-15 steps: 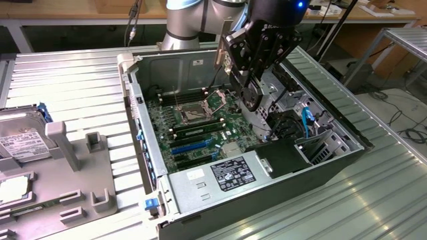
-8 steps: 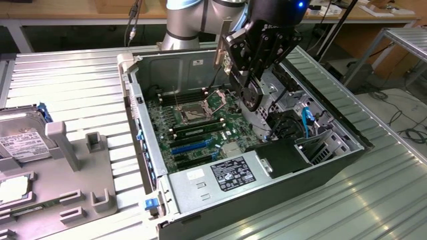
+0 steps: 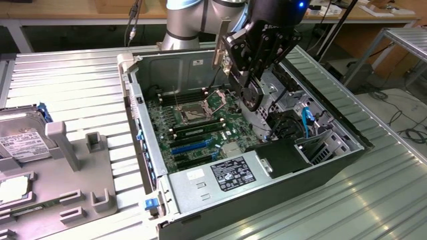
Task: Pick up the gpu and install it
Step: 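Insert the gpu into the slot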
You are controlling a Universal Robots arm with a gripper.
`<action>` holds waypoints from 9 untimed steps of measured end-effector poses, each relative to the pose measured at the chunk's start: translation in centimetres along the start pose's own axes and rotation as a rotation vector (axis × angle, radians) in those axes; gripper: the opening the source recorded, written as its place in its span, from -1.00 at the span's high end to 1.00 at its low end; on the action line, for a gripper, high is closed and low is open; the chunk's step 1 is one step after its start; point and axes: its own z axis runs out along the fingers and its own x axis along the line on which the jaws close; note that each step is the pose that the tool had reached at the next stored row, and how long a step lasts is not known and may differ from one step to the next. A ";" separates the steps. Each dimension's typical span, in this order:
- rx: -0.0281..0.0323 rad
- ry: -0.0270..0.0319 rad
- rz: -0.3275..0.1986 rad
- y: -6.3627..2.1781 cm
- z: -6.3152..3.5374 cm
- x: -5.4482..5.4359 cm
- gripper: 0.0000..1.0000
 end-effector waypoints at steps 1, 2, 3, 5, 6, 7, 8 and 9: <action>0.0000 0.0001 -0.003 0.00 0.00 0.0 0.46; -0.0002 0.0002 -0.007 0.00 0.00 0.0 0.46; -0.0003 0.0003 -0.011 0.00 0.00 0.0 0.46; -0.0007 0.0007 -0.023 0.00 0.00 0.0 0.46; -0.0008 0.0009 -0.028 0.00 0.00 0.0 0.46; -0.0009 0.0011 -0.031 0.00 0.00 0.0 0.46; -0.0010 0.0012 -0.034 0.00 0.00 0.0 0.46; -0.0010 0.0014 -0.040 0.00 0.00 0.0 0.46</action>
